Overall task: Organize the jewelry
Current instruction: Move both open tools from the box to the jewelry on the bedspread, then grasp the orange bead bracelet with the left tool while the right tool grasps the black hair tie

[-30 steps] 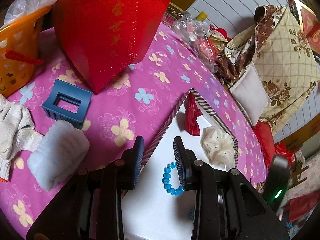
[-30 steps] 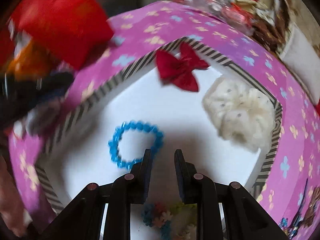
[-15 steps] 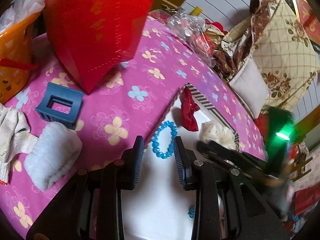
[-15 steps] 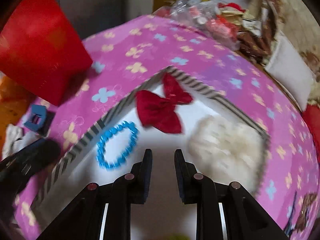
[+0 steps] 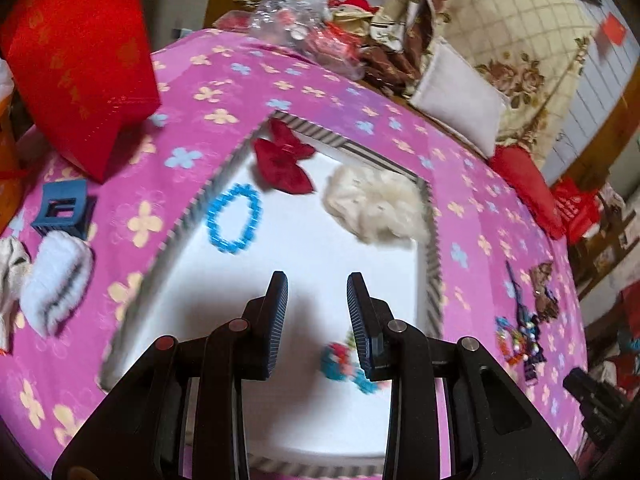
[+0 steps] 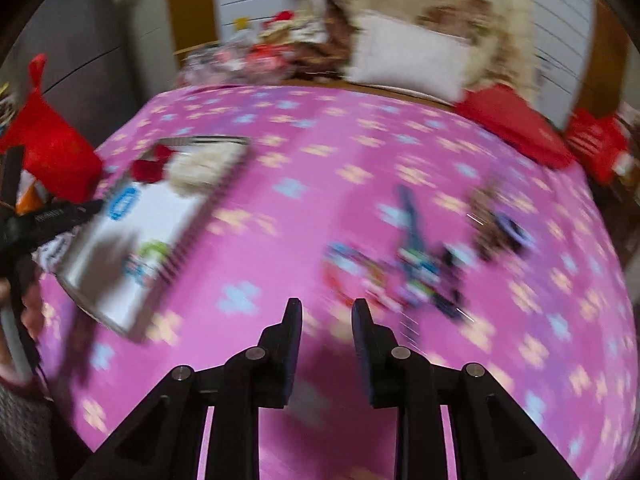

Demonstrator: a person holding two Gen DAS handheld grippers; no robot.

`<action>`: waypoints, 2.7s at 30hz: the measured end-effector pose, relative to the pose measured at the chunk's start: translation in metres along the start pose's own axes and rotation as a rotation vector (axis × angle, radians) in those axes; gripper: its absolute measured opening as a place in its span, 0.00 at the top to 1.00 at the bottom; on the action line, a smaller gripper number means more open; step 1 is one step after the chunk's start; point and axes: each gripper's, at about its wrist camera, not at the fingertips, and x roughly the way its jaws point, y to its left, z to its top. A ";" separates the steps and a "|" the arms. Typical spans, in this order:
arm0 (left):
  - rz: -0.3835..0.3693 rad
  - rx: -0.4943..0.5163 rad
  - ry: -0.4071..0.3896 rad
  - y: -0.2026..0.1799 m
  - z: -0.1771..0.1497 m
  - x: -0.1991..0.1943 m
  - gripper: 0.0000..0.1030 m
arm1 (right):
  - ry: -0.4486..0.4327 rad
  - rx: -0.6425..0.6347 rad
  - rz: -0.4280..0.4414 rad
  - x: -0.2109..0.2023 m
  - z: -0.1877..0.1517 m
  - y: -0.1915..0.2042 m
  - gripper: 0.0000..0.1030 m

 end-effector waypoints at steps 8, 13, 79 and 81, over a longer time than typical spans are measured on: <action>-0.074 0.077 -0.037 -0.049 -0.039 -0.026 0.68 | -0.003 0.166 -0.073 -0.023 -0.066 -0.099 0.74; -0.129 0.145 0.036 -0.093 -0.077 -0.026 0.63 | -0.024 0.232 -0.070 -0.023 -0.086 -0.135 0.69; -0.186 0.378 0.215 -0.184 -0.106 0.086 0.93 | 0.070 0.148 -0.076 0.127 0.021 -0.119 0.94; -0.204 0.370 0.225 -0.184 -0.107 0.085 0.93 | 0.064 0.170 -0.065 0.120 0.020 -0.120 0.95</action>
